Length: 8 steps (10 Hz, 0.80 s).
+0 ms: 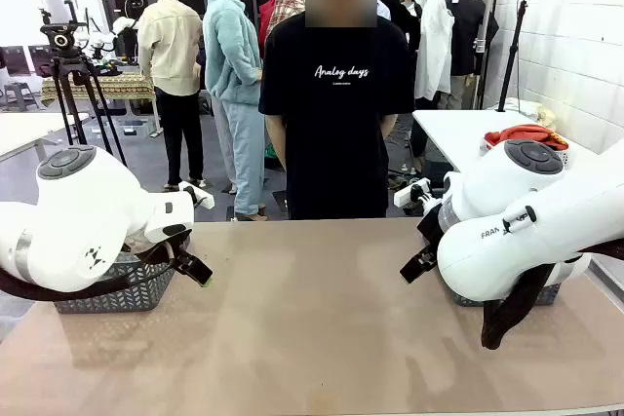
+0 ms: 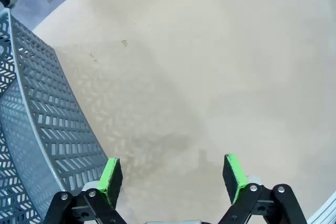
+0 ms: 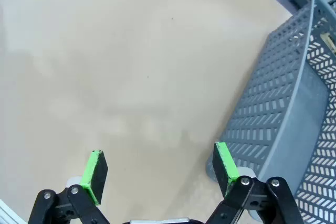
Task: Sort the tops and bottoms.
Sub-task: Lift clothes from the center of the table with your left hand.
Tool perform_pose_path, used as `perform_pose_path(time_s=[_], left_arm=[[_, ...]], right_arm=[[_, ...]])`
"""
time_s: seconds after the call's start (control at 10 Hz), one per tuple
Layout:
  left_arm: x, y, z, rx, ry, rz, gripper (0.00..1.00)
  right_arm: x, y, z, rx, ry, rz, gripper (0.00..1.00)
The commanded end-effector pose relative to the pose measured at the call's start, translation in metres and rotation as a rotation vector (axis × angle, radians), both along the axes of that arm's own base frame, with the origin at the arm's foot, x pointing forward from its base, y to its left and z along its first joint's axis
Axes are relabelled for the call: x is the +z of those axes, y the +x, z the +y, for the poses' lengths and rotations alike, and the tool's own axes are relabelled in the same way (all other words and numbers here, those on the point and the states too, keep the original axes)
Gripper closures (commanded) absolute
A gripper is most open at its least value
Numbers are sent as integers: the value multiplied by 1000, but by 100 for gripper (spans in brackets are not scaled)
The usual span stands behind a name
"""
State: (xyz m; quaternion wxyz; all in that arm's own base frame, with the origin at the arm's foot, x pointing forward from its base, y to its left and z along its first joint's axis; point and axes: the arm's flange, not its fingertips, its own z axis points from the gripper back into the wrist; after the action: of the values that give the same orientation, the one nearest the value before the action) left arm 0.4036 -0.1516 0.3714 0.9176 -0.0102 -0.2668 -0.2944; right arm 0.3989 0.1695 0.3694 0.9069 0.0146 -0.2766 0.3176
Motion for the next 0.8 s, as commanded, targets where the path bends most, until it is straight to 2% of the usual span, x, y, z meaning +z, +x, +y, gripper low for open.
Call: perform_pose_path(time_s=[0.0, 0.7], left_arm=[[0, 0, 0, 0, 0, 0, 0], [0, 0, 0, 0, 0, 0, 0]], right_arm=[[0, 0, 0, 0, 0, 0, 0], [0, 0, 0, 0, 0, 0, 0]])
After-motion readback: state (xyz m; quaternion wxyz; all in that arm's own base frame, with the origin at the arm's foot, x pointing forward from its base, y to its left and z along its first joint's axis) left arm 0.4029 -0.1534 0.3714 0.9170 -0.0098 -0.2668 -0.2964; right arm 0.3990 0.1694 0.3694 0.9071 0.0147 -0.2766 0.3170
